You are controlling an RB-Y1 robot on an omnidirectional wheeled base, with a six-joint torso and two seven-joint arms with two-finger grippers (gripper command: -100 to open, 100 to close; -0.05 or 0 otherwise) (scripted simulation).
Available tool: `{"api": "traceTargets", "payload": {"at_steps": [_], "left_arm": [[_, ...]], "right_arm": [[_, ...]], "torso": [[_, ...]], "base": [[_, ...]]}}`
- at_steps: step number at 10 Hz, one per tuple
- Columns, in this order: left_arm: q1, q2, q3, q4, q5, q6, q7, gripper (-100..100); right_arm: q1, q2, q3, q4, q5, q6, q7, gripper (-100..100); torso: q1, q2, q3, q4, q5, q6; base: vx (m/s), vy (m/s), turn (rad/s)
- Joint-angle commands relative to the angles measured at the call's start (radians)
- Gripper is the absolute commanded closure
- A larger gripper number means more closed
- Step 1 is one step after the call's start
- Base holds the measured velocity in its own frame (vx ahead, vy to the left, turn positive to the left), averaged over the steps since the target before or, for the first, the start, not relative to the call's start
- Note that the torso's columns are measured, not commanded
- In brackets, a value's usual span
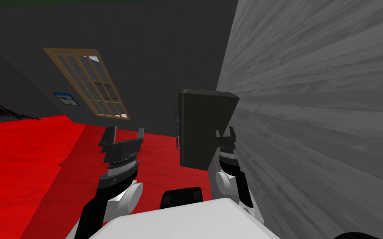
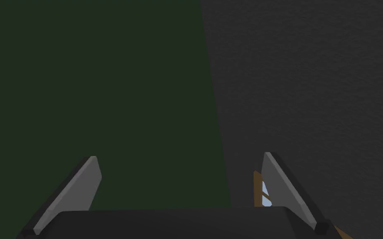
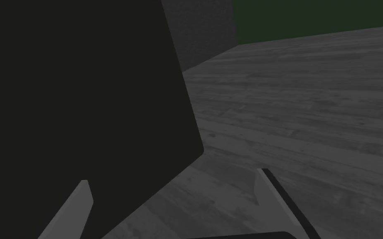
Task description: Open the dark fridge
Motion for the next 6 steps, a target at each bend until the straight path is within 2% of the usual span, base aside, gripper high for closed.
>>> {"api": "traceTargets", "payload": {"at_steps": [1, 6], "left_arm": [[0.0, 0.0, 0.0, 0.0, 0.0, 0.0, 0.0, 0], [0.0, 0.0, 0.0, 0.0, 0.0, 0.0, 0.0, 0]], "right_arm": [[0.0, 0.0, 0.0, 0.0, 0.0, 0.0, 0.0, 0], [0.0, 0.0, 0.0, 0.0, 0.0, 0.0, 0.0, 0]], "torso": [[0.0, 0.04, -0.082, 0.041, 0.0, 0.0], [0.0, 0.396, -0.792, 0.396, 0.0, 0.0]], "base": [[0.0, 0.0, 0.0], [0.0, 0.0, 0.0]]}}
